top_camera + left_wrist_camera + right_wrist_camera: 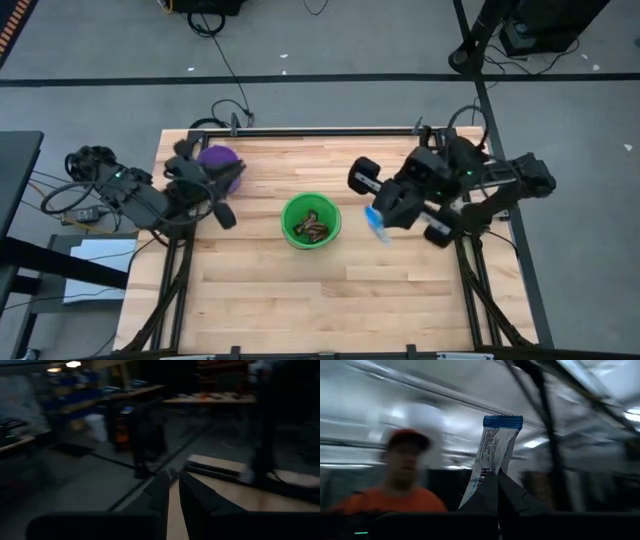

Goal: Sort candy by brand, put in halloween buckets
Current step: Put the white chocolate bar into the violet bucket

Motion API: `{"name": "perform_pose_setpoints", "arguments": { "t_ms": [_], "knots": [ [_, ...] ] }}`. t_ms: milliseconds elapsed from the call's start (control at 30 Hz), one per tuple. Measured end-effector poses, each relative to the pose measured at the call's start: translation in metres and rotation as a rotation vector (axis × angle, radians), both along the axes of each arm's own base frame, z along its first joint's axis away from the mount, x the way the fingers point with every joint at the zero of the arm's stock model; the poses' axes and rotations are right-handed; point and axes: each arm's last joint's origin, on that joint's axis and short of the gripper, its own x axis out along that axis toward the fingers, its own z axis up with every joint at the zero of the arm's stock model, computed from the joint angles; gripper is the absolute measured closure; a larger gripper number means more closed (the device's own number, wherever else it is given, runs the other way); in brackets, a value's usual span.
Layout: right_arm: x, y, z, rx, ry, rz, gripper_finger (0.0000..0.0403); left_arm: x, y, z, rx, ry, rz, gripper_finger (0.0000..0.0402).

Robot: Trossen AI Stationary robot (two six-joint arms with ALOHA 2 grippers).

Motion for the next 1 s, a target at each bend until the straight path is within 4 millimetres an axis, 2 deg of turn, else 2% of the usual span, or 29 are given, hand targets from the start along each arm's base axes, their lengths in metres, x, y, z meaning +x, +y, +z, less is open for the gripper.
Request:
{"name": "perform_pose_setpoints", "arguments": {
  "t_ms": [233,400,500,633,800,900,1000],
  "knots": [
    [0.018,-0.018,-0.011,0.024,-0.011,0.157,0.04,-0.022,0.012,0.004,-0.05,-0.12,0.187,0.0355],
    [0.04,-0.028,-0.028,0.056,0.089,0.163,0.04,-0.043,0.024,0.007,-0.123,-0.202,0.209,0.0355],
    [0.062,-0.043,-0.048,0.082,0.23,0.11,0.04,-0.054,0.032,0.01,-0.156,-0.238,0.211,0.0355],
    [0.095,-0.069,-0.086,0.126,0.457,0.011,0.04,-0.066,0.042,0.014,-0.188,-0.268,0.204,0.0355],
    [0.127,-0.099,-0.13,0.148,0.556,-0.084,0.04,-0.073,0.046,0.016,-0.215,-0.279,0.174,0.0355],
    [0.146,-0.109,-0.145,0.132,0.59,-0.094,0.04,-0.073,0.046,0.015,-0.216,-0.277,0.167,0.0355],
    [0.169,-0.114,-0.15,0.078,0.612,-0.082,0.04,-0.071,0.045,0.015,-0.221,-0.279,0.164,0.0355]
  ]
}}
